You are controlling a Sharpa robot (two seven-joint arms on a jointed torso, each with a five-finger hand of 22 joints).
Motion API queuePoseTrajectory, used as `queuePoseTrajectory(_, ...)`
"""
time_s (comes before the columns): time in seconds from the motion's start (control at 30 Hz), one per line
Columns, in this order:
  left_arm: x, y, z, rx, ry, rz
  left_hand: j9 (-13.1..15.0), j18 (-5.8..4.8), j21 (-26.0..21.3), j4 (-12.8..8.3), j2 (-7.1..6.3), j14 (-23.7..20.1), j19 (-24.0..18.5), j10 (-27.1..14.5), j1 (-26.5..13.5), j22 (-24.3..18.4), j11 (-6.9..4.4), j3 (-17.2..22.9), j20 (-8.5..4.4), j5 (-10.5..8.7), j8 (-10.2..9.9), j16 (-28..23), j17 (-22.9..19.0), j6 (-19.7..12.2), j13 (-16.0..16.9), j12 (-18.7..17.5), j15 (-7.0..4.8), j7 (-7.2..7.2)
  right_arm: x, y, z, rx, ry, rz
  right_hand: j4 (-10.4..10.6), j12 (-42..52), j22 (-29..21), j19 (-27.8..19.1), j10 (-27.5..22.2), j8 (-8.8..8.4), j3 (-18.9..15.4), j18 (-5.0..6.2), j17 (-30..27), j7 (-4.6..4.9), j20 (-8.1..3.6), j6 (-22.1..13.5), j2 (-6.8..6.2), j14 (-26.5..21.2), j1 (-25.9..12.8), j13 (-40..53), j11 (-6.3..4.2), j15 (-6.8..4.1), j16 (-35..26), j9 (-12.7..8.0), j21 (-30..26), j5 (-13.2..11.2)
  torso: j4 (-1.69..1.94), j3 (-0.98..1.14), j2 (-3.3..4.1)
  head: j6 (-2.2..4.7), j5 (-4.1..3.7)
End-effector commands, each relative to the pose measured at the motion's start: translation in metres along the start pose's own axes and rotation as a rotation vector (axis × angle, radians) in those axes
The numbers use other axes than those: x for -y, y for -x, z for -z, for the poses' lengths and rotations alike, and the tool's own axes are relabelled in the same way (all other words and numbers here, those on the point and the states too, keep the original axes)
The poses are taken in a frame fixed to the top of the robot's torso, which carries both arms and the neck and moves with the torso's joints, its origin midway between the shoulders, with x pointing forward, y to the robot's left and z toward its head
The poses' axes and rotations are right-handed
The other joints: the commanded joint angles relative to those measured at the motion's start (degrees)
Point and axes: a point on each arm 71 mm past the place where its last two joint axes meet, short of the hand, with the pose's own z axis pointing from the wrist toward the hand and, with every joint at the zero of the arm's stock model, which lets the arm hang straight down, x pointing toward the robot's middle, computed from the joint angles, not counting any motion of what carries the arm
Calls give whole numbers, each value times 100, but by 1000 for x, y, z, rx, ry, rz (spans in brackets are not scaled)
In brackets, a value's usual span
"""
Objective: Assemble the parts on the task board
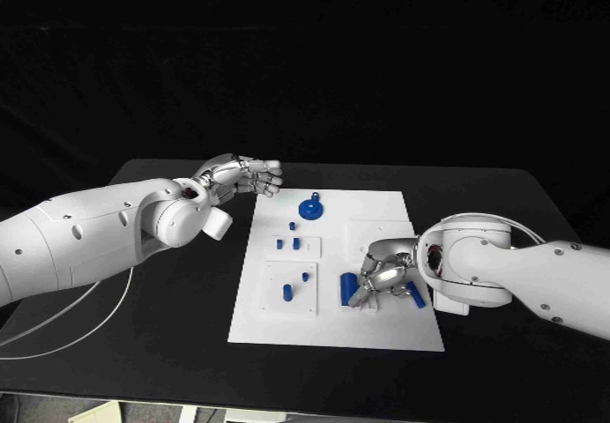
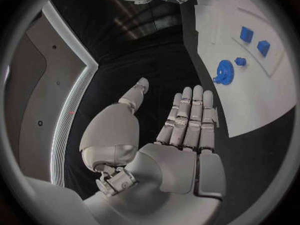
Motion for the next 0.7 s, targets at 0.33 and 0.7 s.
queuePoseTrajectory(0.33,1,-2,-1,-13,-10,-1,-11,104,-35,48,-9,-32,34,-27,-52,12,-3,2,-6,-19,22,-29,11,-34,-7,24,16,18,5,-3,-2,-32,-42,30,427,-36,17,12,62,-34,418,294,7,0,8,24,136,19,-95,18,-5,-28,-13,-36,-5,15,0,2,1,-10,-12)
queuePoseTrajectory(0.7,1,-2,-1,-15,-9,-1,-12,104,-36,49,-9,-31,34,-26,-48,14,-3,4,-6,-20,24,-30,14,-34,-7,24,16,17,6,0,2,30,-3,-23,398,-38,30,7,60,-42,421,294,7,8,19,15,-158,18,-92,31,3,-20,-14,-48,15,14,-3,-1,-3,20,-33)
